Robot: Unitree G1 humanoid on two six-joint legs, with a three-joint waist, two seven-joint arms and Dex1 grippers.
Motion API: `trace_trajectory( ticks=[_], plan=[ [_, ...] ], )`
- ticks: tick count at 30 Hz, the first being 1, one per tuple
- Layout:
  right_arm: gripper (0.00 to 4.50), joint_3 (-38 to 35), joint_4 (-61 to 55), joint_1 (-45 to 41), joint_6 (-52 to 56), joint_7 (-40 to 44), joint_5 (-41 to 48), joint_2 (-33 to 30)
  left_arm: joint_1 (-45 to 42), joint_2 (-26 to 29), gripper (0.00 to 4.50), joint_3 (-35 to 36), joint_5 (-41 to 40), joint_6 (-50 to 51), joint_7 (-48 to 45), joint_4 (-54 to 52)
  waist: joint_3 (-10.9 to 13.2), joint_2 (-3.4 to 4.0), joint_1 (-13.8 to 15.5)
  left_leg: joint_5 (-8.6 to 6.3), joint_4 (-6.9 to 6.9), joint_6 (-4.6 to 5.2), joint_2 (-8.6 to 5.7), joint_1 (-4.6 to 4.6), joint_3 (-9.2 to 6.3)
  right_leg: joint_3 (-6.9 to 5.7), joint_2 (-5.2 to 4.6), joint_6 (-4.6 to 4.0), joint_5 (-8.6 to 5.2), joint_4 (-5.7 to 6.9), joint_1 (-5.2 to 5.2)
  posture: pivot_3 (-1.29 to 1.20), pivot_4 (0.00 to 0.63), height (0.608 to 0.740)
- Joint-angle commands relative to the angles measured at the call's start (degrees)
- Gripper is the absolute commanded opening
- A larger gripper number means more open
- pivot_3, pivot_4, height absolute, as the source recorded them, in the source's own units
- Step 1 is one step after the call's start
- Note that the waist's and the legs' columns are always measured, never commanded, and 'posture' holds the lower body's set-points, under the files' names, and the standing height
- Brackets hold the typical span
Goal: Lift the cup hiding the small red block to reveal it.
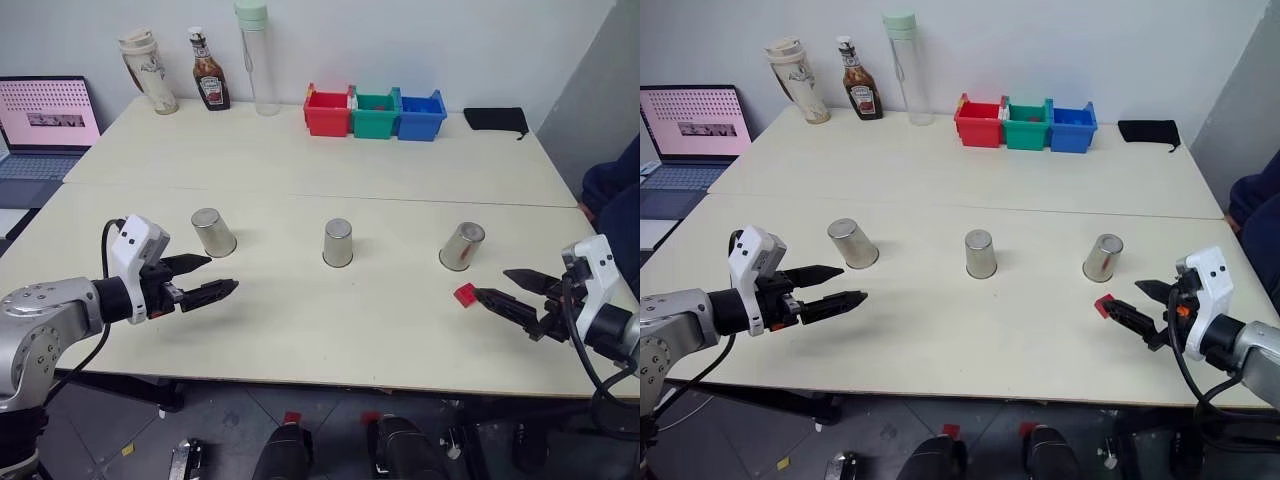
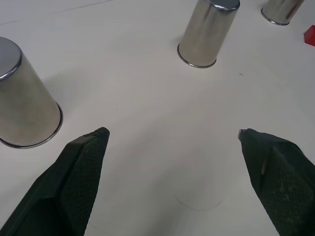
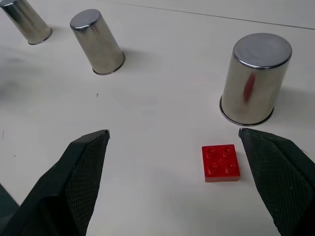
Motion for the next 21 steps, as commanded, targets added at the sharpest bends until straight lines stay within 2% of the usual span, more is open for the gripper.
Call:
trace_trajectory(
  ticks=[1, 10, 21],
  plan=[
    [4.47, -0.9, -2.1, 0.5, -1.2, -0.8, 0.7, 0.3, -1.9, 0.9, 4.50, 0.8, -0.6, -0.5, 0.0, -1.3, 0.0, 0.00, 0.0, 0.00, 0.00, 0.00, 0.00, 0.00, 0.01, 0.01, 0.00, 0.00, 0.00, 0.00, 0.00, 0.00, 0.150, 0.740],
    [4.47, -1.1, -2.8, 1.5, -1.9, -1.6, 0.8, 1.0, -4.6, 1.6, 4.50, -1.3, 0.2, -1.4, -2.0, 0.5, 0.0, 0.00, 0.0, 0.00, 0.04, 0.00, 0.01, 0.04, 0.06, 0.04, 0.12, 0.02, 0.02, 0.03, 0.02, 0.00, 0.150, 0.740],
    [4.47, -1.8, -3.4, 2.0, -1.8, -2.3, 1.5, 0.8, -5.3, 0.0, 4.50, -2.7, -0.6, -0.8, -1.4, -0.4, 0.0, 0.00, 0.0, 0.00, 0.04, 0.00, 0.01, 0.04, 0.05, 0.05, 0.13, 0.03, 0.02, 0.04, 0.02, 0.00, 0.150, 0.740]
  ],
)
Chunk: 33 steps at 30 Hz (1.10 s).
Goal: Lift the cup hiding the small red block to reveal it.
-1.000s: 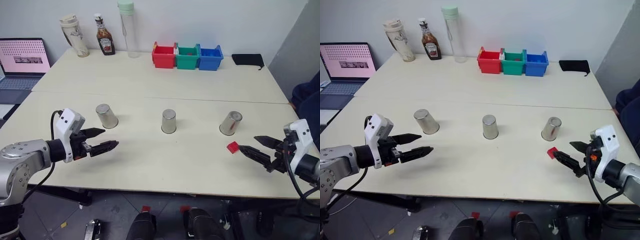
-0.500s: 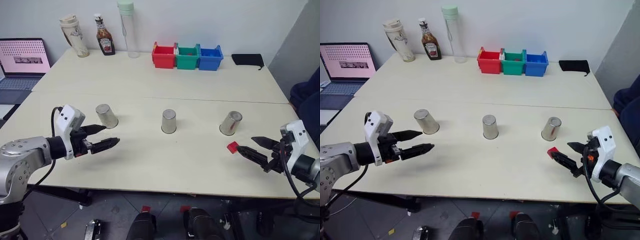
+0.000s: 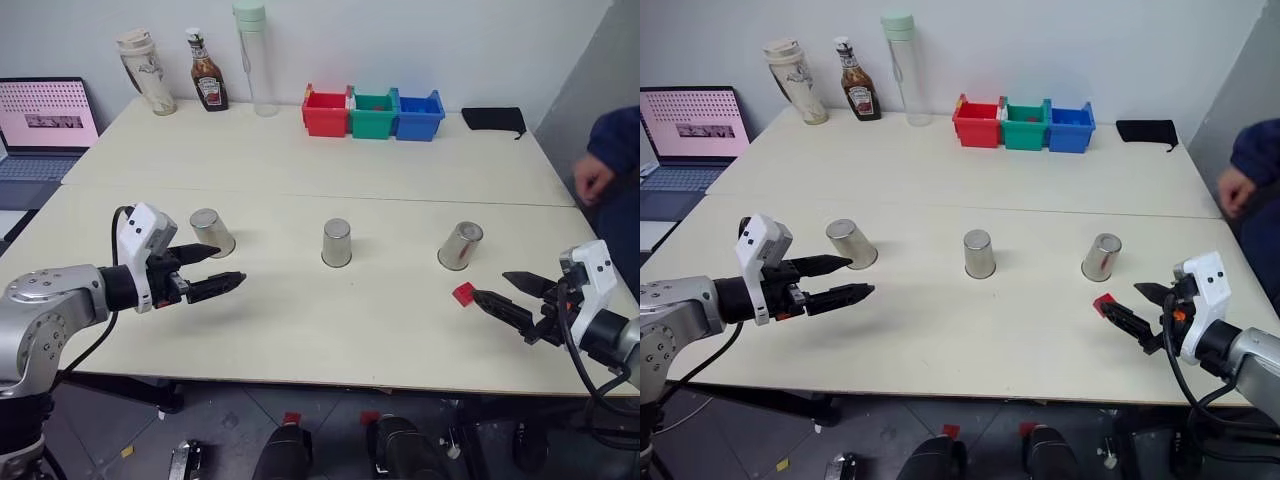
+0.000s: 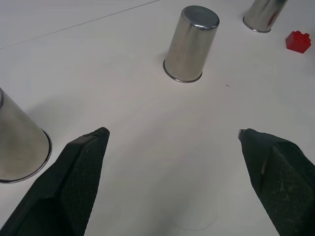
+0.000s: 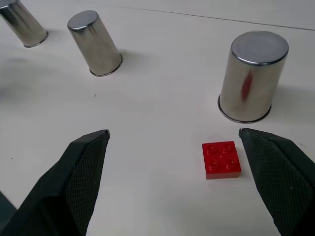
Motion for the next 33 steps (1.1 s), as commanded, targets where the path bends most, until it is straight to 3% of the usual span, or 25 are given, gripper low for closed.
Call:
trace_trajectory(
  ticks=[1, 33],
  plan=[
    [4.47, -2.0, -1.7, 0.8, -0.6, 0.0, 1.8, -0.6, -0.8, 0.0, 4.50, -0.2, -0.9, -0.3, -0.4, -1.3, 0.0, 0.00, 0.0, 0.00, 0.00, 0.00, 0.00, 0.00, 0.00, 0.00, 0.00, 0.00, 0.00, 0.00, 0.00, 0.00, 0.150, 0.740],
    [4.47, -0.3, 0.6, -2.5, -1.1, -2.3, 3.3, -1.2, -2.8, 0.4, 4.50, -1.3, -0.9, 0.2, -0.4, -1.3, 0.0, -0.01, 0.0, 0.00, 0.01, 0.00, 0.01, 0.00, 0.00, 0.01, 0.02, 0.00, 0.01, 0.04, 0.00, 0.00, 0.150, 0.740]
  ],
)
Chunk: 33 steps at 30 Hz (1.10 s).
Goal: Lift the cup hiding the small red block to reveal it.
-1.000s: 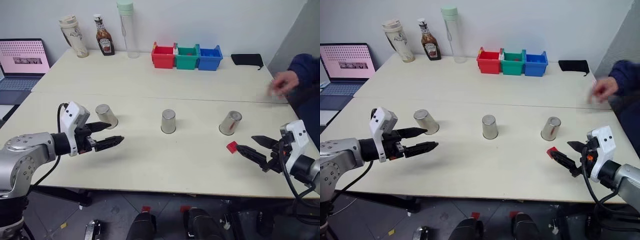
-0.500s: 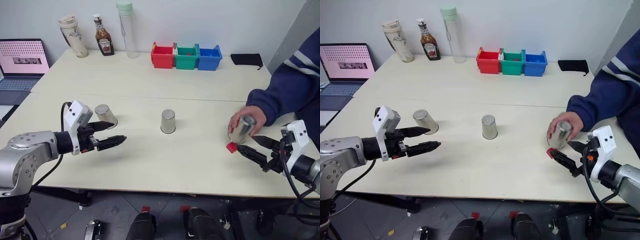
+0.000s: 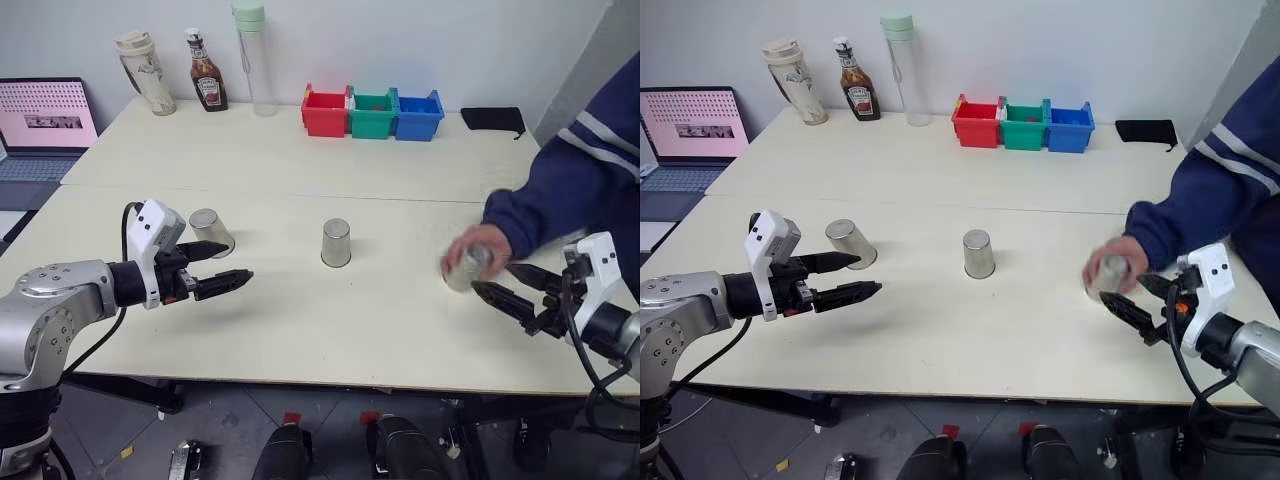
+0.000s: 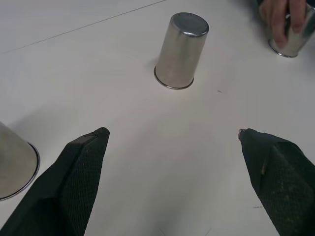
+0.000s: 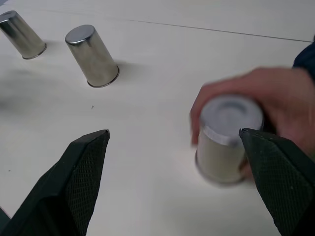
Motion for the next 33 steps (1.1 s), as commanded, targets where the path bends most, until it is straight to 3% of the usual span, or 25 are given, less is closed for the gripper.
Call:
trace_trajectory(
  ticks=[1, 33],
  plan=[
    [4.47, -0.2, -0.5, -0.7, -0.7, 0.1, 0.9, -0.7, -1.2, 0.4, 4.50, -0.1, -0.7, 0.0, -0.3, -1.3, 0.0, 0.00, 0.0, 0.00, 0.00, 0.00, 0.00, 0.00, 0.00, 0.01, 0.00, 0.00, 0.00, 0.00, 0.00, 0.00, 0.150, 0.740],
    [4.47, 1.6, -0.1, -1.3, -1.4, -0.3, 0.4, 0.0, -1.0, 0.2, 4.50, -0.5, -0.5, 0.4, 0.1, -1.5, 0.0, 0.00, 0.0, 0.00, 0.02, 0.00, 0.00, 0.01, 0.00, 0.01, 0.01, 0.00, 0.01, 0.04, 0.00, 0.00, 0.150, 0.740]
  ],
)
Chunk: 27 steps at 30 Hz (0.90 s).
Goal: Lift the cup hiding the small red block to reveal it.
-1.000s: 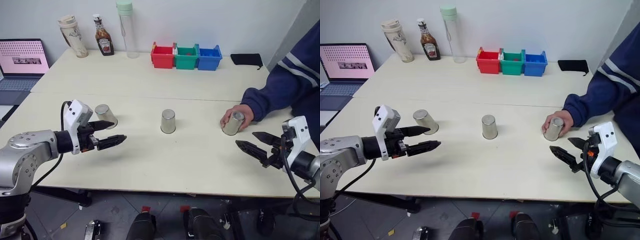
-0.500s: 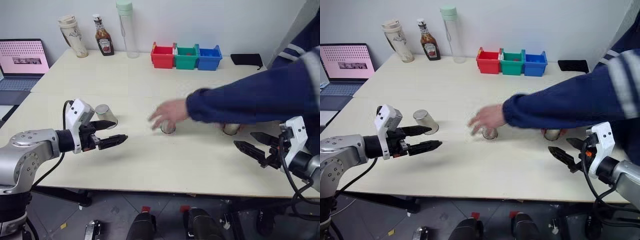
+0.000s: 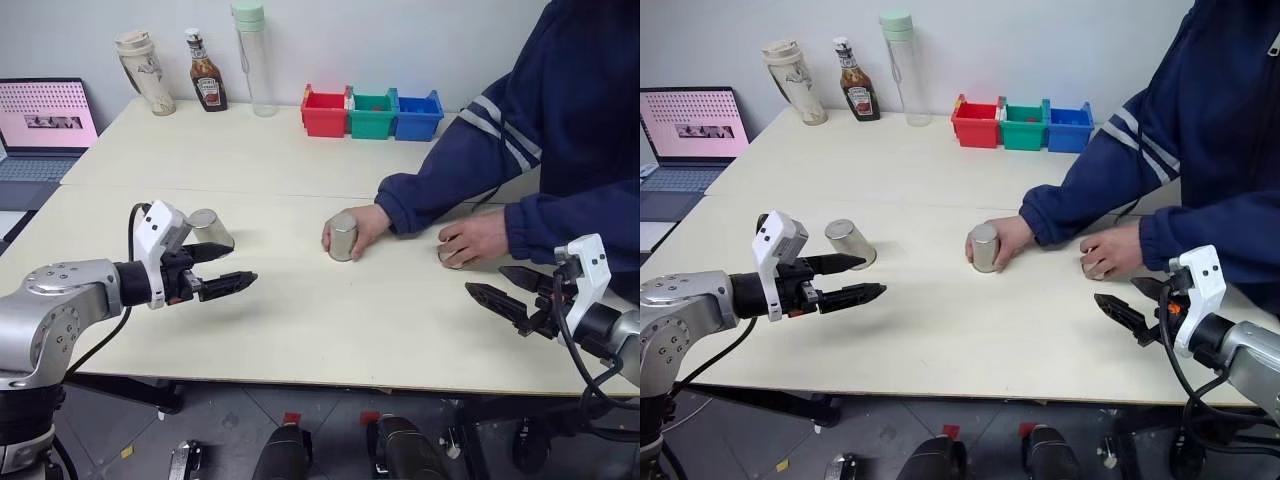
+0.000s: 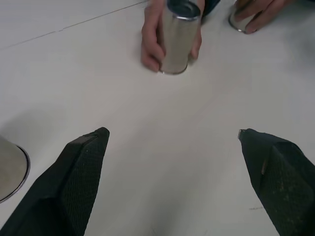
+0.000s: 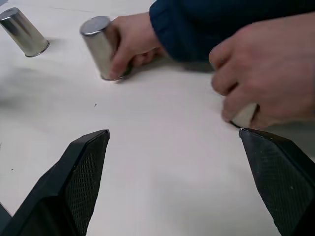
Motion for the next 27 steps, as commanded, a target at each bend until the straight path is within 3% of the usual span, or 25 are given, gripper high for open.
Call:
trace_trajectory(
  ticks=[1, 13, 27],
  plan=[
    [4.47, -0.4, -0.6, -0.8, -1.3, 0.5, 0.6, -0.5, -0.4, 0.3, 4.50, 1.0, -0.4, -0.6, 0.0, -1.1, 0.0, 0.00, 0.0, 0.00, 0.00, 0.00, 0.00, 0.00, 0.00, 0.00, 0.00, 0.00, 0.00, 0.00, 0.00, 0.00, 0.150, 0.740],
    [4.47, 0.3, -0.1, -1.6, -1.0, 1.6, 0.7, -0.7, 0.5, 0.9, 4.50, 1.8, -0.1, -1.1, -0.1, -1.5, 0.0, 0.00, 0.0, 0.00, 0.01, 0.00, 0.00, 0.00, 0.01, 0.01, 0.00, 0.00, 0.00, 0.01, 0.00, 0.00, 0.150, 0.740],
    [4.47, 2.5, -1.8, -4.2, 0.7, 1.9, 7.3, -1.8, 2.7, 1.0, 4.50, 3.6, -0.6, -0.7, 0.4, -3.2, 0.0, 0.00, 0.0, 0.00, 0.01, 0.00, 0.00, 0.02, 0.00, 0.01, 0.00, 0.00, 0.00, 0.02, 0.00, 0.00, 0.150, 0.740]
  ],
)
